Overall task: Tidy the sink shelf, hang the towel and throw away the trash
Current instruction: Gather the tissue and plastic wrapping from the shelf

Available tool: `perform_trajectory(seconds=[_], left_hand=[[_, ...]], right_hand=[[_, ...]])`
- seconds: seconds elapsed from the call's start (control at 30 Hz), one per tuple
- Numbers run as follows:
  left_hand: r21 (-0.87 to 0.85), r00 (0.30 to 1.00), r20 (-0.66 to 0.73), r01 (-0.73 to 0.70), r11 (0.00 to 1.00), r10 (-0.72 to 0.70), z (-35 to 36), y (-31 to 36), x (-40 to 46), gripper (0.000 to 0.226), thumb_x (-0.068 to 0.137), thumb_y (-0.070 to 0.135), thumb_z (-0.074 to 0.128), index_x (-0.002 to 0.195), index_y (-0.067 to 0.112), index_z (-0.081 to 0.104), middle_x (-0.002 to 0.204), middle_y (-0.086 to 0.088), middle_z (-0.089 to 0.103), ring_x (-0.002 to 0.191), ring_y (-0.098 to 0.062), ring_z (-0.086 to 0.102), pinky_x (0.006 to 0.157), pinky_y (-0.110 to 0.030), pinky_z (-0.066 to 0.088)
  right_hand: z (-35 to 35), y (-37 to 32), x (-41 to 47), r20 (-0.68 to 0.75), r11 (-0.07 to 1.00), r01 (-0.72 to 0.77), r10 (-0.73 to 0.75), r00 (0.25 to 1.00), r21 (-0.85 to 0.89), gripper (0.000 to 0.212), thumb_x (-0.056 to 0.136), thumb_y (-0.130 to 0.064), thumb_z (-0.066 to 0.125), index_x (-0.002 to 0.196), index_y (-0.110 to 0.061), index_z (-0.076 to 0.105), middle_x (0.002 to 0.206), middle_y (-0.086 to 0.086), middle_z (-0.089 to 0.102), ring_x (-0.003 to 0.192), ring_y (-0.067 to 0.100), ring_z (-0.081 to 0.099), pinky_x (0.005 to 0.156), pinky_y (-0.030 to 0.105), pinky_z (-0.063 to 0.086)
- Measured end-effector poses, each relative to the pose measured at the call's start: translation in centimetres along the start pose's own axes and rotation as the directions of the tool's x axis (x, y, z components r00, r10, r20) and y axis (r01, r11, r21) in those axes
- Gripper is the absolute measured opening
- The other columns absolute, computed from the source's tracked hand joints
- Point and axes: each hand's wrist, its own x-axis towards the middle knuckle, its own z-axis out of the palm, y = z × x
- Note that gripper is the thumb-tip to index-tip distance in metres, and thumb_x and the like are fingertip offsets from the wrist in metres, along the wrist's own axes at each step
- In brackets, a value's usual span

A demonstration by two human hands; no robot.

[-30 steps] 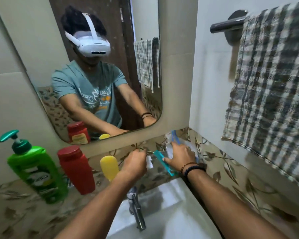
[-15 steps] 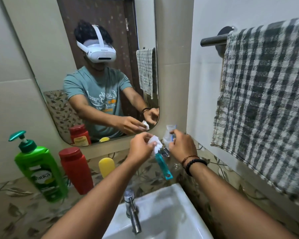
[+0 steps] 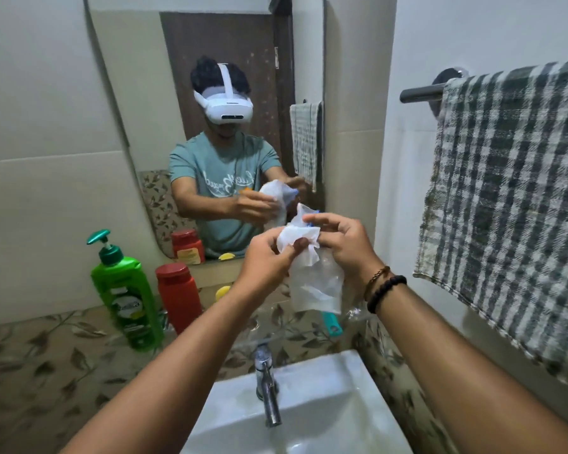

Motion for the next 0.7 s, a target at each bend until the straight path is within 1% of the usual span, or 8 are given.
perform_trajectory(seconds=[0.1,0.2,0.27,0.37,0.43,0.53,0.6,0.7], left_hand=[[-0.068,0.992,-0.120,-0.049,0.996,0.041,-3.1,2.0,-2.2,0.009,0.084,0.016,0.074,0.093,0.017,0.073,0.085,-0.003,0.075,0.075,-0.014,0.066,0.069,-0.039,0.057],[-0.090,0.969,-0.239,-0.093,0.992,0.069,-7.7,3.7,-4.7,0.014,0.081,0.012,0.067,0.094,0.010,0.071,0.086,-0.008,0.073,0.076,-0.018,0.065,0.070,-0.039,0.056],[-0.095,0.945,-0.318,-0.108,0.990,0.073,-11.0,4.1,-6.4,0.014,0.081,0.008,0.066,0.094,0.012,0.070,0.085,-0.007,0.072,0.074,-0.017,0.064,0.068,-0.038,0.056],[-0.063,0.891,-0.450,-0.103,0.993,0.064,-16.1,3.7,-9.5,0.014,0.081,0.002,0.068,0.090,0.012,0.068,0.081,-0.005,0.068,0.070,-0.015,0.060,0.067,-0.031,0.053],[-0.043,0.850,-0.525,-0.080,0.996,0.045,-19.3,2.9,-11.6,0.021,0.081,-0.003,0.073,0.084,0.016,0.066,0.073,0.004,0.068,0.065,-0.009,0.059,0.062,-0.025,0.052],[0.000,0.788,-0.615,0.004,1.000,-0.003,-24.4,1.3,-15.5,0.033,0.077,-0.019,0.069,0.088,0.012,0.067,0.064,0.014,0.070,0.058,0.002,0.060,0.059,-0.018,0.054],[0.014,0.778,-0.627,0.070,0.997,-0.046,-27.0,0.2,-18.0,0.040,0.069,-0.027,0.069,0.096,0.003,0.068,0.067,0.013,0.071,0.060,0.002,0.062,0.063,-0.019,0.056],[-0.094,0.781,-0.607,0.112,0.989,-0.146,-31.1,-1.3,-22.6,0.043,0.060,-0.018,0.066,0.097,0.004,0.071,0.076,0.006,0.076,0.071,-0.008,0.067,0.070,-0.025,0.057]], right_hand=[[3.1,-1.5,-0.9,0.068,0.994,0.113,-0.113,0.991,0.002,0.029,0.080,0.013,0.063,0.101,-0.003,0.073,0.096,0.035,0.068,0.082,0.025,0.060,0.083,0.043,0.050],[6.8,-2.9,-2.0,0.200,0.982,0.190,-0.188,0.962,0.010,0.030,0.073,-0.009,0.077,0.104,-0.008,0.075,0.104,0.028,0.070,0.091,0.020,0.066,0.093,0.044,0.055],[9.5,-3.3,-2.9,0.364,0.984,0.171,-0.179,0.914,0.055,0.041,0.072,-0.016,0.083,0.111,-0.014,0.073,0.110,0.019,0.072,0.099,0.017,0.068,0.090,0.036,0.057],[14.9,-2.2,-4.5,0.525,0.987,0.144,-0.162,0.835,0.074,0.051,0.071,-0.007,0.085,0.119,-0.014,0.069,0.100,0.006,0.074,0.091,0.005,0.066,0.081,0.018,0.053],[18.7,-1.0,-5.3,0.550,0.982,0.183,-0.173,0.817,0.038,0.058,0.069,-0.002,0.085,0.123,-0.011,0.067,0.096,0.009,0.071,0.086,0.006,0.062,0.081,0.017,0.051],[25.1,1.0,-6.8,0.628,0.988,0.147,-0.144,0.764,0.048,0.074,0.068,0.008,0.082,0.134,-0.010,0.056,0.111,0.017,0.070,0.088,0.010,0.061,0.083,0.025,0.055],[28.8,2.4,-8.2,0.672,0.991,0.125,-0.122,0.731,0.045,0.069,0.067,0.013,0.080,0.130,-0.005,0.058,0.112,0.020,0.071,0.091,0.016,0.064,0.083,0.034,0.057],[34.2,5.6,-10.8,0.708,0.997,0.052,-0.077,0.702,0.057,0.040,0.065,0.011,0.081,0.102,-0.004,0.075,0.096,0.013,0.076,0.082,0.013,0.067,0.073,0.035,0.060]])
